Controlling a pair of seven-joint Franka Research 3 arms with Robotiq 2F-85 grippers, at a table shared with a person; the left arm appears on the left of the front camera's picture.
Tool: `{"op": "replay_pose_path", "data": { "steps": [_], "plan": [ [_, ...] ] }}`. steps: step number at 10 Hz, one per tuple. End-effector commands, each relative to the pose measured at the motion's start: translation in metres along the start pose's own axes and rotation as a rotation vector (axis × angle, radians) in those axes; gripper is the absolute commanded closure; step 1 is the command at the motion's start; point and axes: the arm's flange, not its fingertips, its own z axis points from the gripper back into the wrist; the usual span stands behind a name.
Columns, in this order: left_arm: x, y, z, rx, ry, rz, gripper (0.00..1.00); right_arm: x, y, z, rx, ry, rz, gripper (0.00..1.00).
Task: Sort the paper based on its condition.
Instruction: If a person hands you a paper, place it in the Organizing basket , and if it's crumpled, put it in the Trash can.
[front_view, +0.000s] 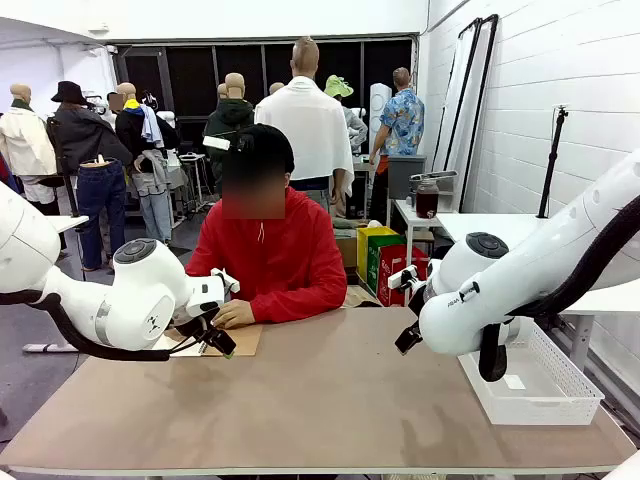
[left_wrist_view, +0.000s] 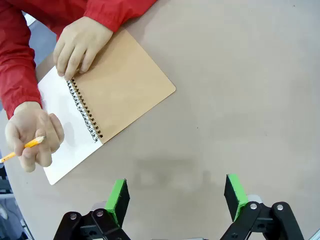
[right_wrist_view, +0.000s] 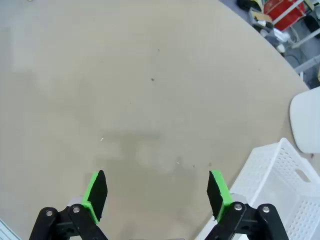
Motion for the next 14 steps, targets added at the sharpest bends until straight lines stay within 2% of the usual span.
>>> {"op": "replay_pose_path", "data": {
  "steps": [1,14],
  "plan": [
    [0.0000,0.0000,0.0001,0.000,0.000,0.000,0.00,0.0000,0.0000,0.0000,0.000,0.000,0.000,0.00],
    [0.0000,0.0000,0.0001,0.000,0.000,0.000,0.00,0.0000,0.0000,0.0000,0.000,0.000,0.000,0.00]
  ]
}}
